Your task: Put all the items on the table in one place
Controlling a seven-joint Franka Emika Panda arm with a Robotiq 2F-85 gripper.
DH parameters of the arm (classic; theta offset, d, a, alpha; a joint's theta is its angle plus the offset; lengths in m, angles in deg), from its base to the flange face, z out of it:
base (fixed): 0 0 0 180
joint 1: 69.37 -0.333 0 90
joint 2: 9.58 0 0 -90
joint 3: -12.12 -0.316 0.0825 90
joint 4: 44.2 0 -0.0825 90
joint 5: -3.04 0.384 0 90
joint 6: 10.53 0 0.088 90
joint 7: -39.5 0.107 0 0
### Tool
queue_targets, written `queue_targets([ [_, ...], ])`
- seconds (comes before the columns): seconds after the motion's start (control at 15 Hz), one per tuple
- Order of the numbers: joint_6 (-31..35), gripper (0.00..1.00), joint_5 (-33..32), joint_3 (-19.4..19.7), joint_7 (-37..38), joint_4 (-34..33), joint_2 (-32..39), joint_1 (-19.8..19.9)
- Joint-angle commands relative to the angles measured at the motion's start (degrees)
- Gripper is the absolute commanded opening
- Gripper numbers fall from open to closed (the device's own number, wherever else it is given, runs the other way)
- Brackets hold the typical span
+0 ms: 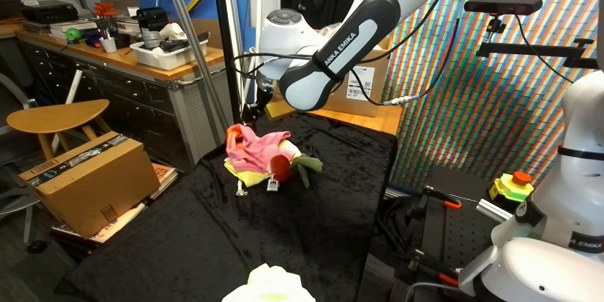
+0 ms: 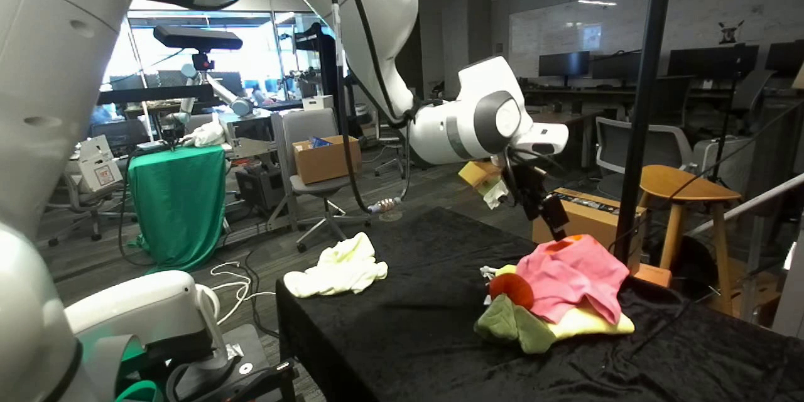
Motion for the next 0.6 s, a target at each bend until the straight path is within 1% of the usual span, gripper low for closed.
queue_targets([
  [0.0, -1.56, 1.0, -4.97, 0.01, -0.39, 2.0, -4.39, -1.16],
  [0.33, -4.84, 1.0, -7.6, -5.71, -8.32, 2.52, -6.63, 0.7],
  [0.53, -6.94, 1.0, -8.07, -9.25, -13.29, 4.39, -7.49, -0.28],
])
